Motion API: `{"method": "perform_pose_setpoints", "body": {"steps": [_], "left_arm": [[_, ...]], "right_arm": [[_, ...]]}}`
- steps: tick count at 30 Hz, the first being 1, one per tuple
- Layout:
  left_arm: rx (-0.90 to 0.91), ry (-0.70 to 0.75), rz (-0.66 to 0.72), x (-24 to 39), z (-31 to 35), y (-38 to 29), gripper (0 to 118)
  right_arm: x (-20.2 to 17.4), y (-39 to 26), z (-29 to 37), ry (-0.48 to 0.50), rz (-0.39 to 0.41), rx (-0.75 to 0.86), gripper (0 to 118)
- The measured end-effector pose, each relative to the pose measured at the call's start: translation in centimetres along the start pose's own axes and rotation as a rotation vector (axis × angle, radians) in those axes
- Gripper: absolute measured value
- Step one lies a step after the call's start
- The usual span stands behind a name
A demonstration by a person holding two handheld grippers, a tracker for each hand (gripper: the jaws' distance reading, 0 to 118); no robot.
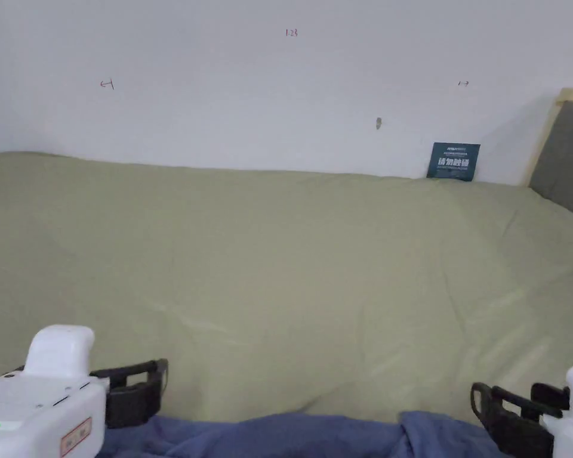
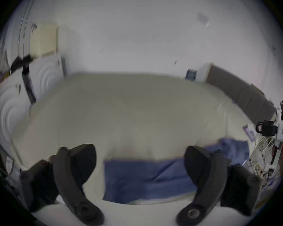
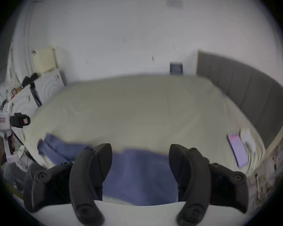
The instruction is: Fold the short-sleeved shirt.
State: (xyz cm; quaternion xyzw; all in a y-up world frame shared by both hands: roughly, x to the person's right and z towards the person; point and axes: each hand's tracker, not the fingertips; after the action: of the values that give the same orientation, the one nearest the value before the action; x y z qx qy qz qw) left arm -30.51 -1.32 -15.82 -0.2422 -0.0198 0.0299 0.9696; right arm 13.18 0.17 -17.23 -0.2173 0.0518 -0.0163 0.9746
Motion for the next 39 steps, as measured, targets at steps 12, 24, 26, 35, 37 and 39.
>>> {"method": "perform_pose_setpoints", "body": {"steps": [12,24,26,35,37,39], "left_arm": [[0.395,0.069,-0.139,10.5,3.3,3.1,0],[-0.149,-0.252,0.231,-4.2,1.3,3.0,0],[-0.315,-0.301,0.323,-8.9,-0.9,1.4,0],[-0.595,-0.418,0.537,-18.6,-6.5,-4.4,0],[-0.62,-0.451,0.568,-18.9,-7.0,-4.6,18],[-0.635,-0.483,0.564,-19.3,-8.1,-5.0,106]], "right_arm": [[-10.7,4.4,3.8,-0.089,0.136,0.383,3],[-11.5,3.3,4.5,-0.097,0.145,0.386,3],[-11.7,3.0,4.6,-0.097,0.145,0.377,3],[-13.2,1.7,3.3,-0.121,0.182,0.321,3],[-13.4,1.6,2.9,-0.121,0.182,0.31,3],[-13.7,1.6,2.5,-0.121,0.183,0.302,3]]}}
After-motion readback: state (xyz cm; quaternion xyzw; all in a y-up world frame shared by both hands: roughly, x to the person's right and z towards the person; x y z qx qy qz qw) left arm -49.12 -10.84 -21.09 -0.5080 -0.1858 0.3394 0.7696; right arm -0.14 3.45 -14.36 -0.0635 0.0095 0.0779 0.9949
